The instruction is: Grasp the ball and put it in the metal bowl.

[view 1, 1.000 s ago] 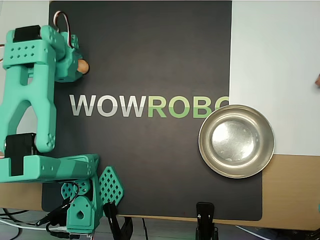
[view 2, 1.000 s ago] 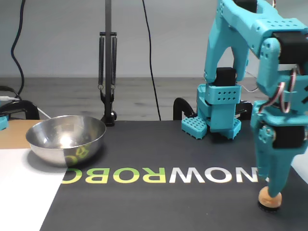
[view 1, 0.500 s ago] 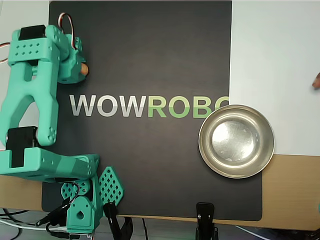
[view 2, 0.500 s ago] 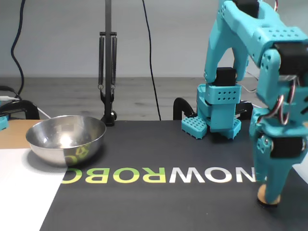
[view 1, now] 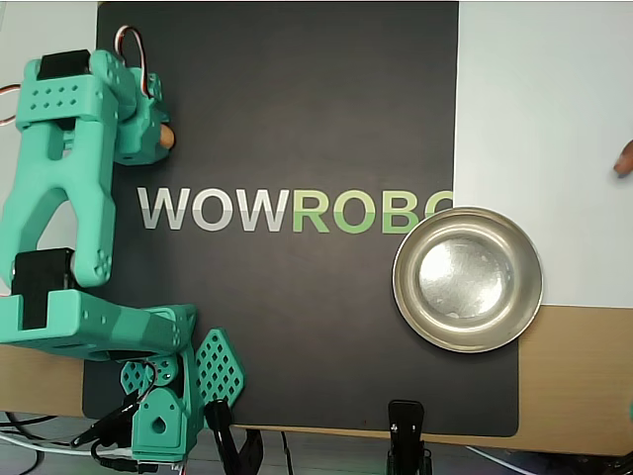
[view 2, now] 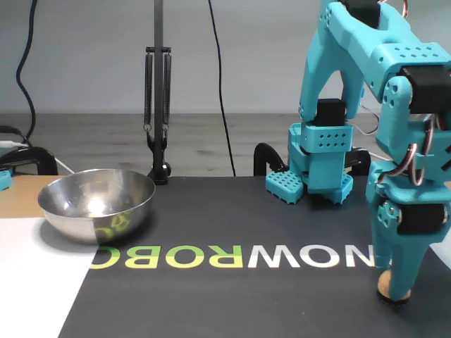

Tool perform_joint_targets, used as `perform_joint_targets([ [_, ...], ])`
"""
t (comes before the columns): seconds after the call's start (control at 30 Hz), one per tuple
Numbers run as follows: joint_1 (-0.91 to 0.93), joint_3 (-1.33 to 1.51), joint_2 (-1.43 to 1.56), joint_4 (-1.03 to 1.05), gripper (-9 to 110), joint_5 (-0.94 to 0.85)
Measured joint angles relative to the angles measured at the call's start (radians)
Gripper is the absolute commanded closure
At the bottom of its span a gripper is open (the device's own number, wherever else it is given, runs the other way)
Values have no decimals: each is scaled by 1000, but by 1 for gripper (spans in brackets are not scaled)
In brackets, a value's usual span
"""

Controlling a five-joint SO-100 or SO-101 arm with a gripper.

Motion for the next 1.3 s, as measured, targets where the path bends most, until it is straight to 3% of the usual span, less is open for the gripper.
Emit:
perform_joint_targets([
  [0.77,-28,0,0,0,53,0],
  [0.97,-28,0,0,0,67,0],
  [1.3,-28,0,0,0,67,0],
])
